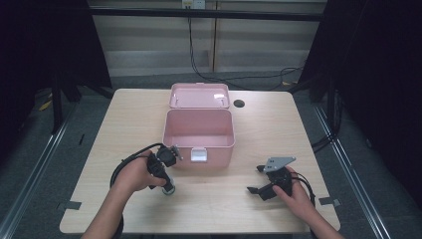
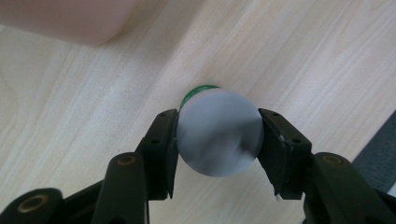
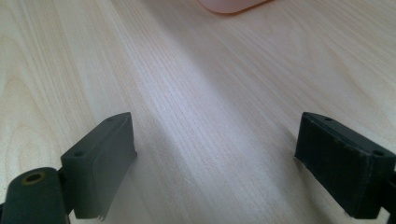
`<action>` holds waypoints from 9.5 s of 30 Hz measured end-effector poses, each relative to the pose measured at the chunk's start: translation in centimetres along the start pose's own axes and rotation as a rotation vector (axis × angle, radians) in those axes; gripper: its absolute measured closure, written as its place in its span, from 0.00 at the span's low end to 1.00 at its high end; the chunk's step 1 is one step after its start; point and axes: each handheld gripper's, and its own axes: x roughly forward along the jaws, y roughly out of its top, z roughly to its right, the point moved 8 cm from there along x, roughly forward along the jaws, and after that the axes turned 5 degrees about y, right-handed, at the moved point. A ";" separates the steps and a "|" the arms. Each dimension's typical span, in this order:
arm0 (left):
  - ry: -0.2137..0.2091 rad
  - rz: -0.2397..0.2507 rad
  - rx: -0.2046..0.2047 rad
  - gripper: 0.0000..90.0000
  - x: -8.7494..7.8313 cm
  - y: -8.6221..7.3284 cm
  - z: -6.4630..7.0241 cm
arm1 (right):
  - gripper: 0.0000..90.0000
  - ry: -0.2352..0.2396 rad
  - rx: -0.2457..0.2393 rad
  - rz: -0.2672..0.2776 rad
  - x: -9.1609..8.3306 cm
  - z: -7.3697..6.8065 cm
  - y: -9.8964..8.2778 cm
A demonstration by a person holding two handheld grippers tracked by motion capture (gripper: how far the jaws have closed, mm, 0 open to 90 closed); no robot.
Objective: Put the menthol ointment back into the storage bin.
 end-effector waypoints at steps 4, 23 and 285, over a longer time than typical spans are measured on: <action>-0.010 -0.007 -0.023 0.56 -0.6 -0.2 0.1 | 0.13 0.000 0.000 0.000 0.0 0.0 0.0; -0.041 -0.002 0.016 0.56 -5.1 1.8 0.9 | 0.13 -0.002 -0.002 0.003 0.0 0.0 0.0; 0.055 0.148 -0.647 0.34 -11.3 2.9 -9.9 | 0.12 0.005 0.000 0.001 0.1 0.0 0.1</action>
